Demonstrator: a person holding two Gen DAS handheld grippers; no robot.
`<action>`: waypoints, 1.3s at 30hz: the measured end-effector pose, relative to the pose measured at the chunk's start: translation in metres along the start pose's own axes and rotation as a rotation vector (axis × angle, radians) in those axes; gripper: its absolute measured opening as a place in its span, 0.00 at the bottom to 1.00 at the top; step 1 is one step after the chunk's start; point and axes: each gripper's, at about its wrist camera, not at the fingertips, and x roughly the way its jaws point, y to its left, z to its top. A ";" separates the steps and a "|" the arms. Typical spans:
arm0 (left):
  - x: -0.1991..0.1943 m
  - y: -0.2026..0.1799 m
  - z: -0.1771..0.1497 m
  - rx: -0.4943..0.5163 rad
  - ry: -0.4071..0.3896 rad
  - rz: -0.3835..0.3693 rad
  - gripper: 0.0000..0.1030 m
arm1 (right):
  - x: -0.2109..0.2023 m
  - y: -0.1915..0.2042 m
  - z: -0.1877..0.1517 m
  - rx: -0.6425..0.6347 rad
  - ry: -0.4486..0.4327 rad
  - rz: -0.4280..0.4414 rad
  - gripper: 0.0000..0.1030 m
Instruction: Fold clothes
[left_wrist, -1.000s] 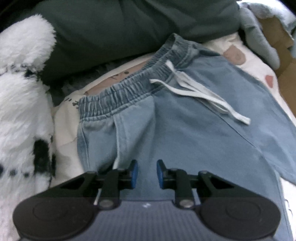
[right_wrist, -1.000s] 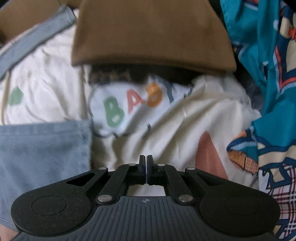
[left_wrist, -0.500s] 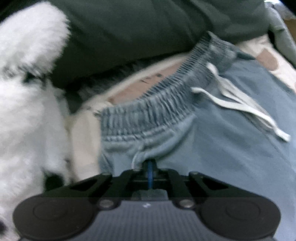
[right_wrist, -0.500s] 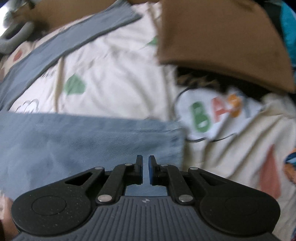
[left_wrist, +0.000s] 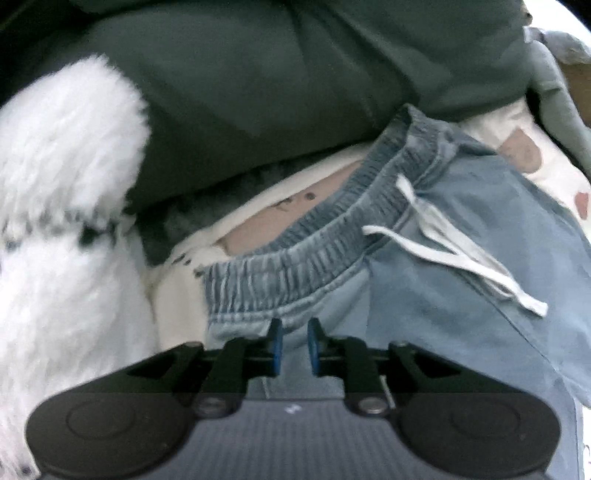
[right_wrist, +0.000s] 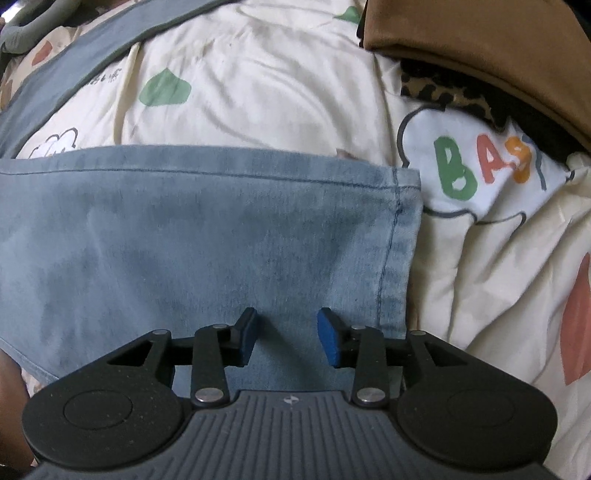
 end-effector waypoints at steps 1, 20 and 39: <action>0.002 -0.001 0.002 -0.004 0.004 -0.004 0.15 | 0.000 0.001 0.000 -0.009 0.002 -0.002 0.42; 0.063 -0.026 0.009 0.081 0.002 0.301 0.04 | 0.003 -0.005 -0.002 -0.074 0.013 0.007 0.42; 0.010 -0.041 -0.011 -0.021 0.076 -0.077 0.16 | 0.004 0.006 -0.009 -0.050 0.024 0.031 0.42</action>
